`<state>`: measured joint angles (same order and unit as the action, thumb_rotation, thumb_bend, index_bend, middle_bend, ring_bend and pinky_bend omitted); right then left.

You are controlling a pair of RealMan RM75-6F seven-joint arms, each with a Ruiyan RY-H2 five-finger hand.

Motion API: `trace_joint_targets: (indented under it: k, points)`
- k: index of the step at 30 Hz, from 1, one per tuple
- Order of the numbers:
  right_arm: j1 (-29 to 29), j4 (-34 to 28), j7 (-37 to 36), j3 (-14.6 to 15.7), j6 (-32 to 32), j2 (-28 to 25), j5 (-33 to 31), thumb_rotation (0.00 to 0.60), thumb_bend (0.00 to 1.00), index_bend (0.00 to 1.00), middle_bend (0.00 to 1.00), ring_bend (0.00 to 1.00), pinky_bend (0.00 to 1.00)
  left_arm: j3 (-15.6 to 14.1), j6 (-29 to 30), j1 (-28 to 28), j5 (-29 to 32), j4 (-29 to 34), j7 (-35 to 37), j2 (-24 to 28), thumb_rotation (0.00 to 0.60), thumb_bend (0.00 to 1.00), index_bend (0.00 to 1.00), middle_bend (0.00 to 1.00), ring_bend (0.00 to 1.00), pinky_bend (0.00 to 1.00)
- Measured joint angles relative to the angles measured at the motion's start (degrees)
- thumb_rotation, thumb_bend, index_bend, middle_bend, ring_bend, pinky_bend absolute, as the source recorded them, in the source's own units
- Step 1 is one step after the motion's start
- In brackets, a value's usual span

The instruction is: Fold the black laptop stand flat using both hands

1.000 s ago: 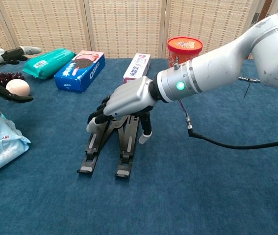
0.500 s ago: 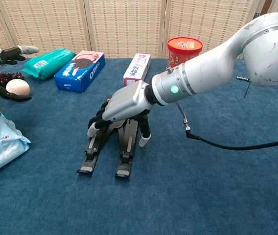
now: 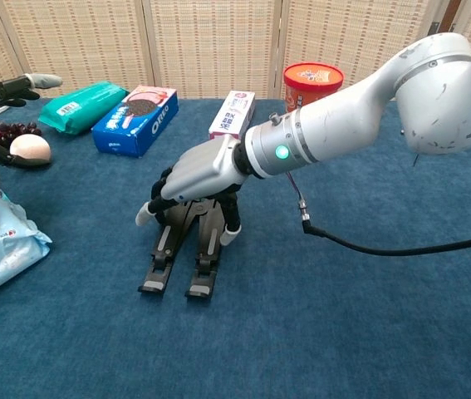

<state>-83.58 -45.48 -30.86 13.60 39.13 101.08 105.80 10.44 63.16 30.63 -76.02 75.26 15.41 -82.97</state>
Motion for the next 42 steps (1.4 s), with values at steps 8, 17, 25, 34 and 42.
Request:
trace_joint_targets:
  k: [8,17,25,34,42]
  points:
    - [1.64,1.93,1.09,-0.67,2.46,0.99,-0.54,0.600,0.15,0.03,0.60,0.11,0.00,-0.20,-0.01,-0.01,-0.24,-0.31,0.23,-0.38,0.600,0.18,0.00,0.00,0.03,0.01]
    - [2.38,-0.61,3.16,-1.32,2.60,-0.65,-1.42,0.600,0.14,0.00,0.01,0.00,0.00,-0.26,0.39,0.08,-0.71,-0.14,-0.79,-0.25,0.600,0.17,0.00,0.00,0.03,0.01]
    - [4.94,-8.87,10.38,-4.69,2.63,-5.67,-6.03,0.600,0.14,0.00,0.00,0.00,0.00,-0.77,1.01,-0.29,-1.24,1.19,-2.17,0.77,0.600,0.17,0.00,0.00,0.03,0.01]
    - [16.19,-28.22,28.39,-9.73,8.05,-17.39,-20.26,0.600,0.14,0.00,0.00,0.00,0.00,-1.66,4.12,-2.11,-1.79,3.68,-7.67,2.64,0.600,0.18,0.00,0.00,0.03,0.01]
    - [30.84,-48.80,46.18,-10.33,20.65,-30.97,-32.85,0.600,0.14,0.00,0.00,0.00,0.00,-2.23,9.18,-5.35,-1.80,9.12,-13.24,6.31,0.600,0.18,0.00,0.00,0.03,0.01]
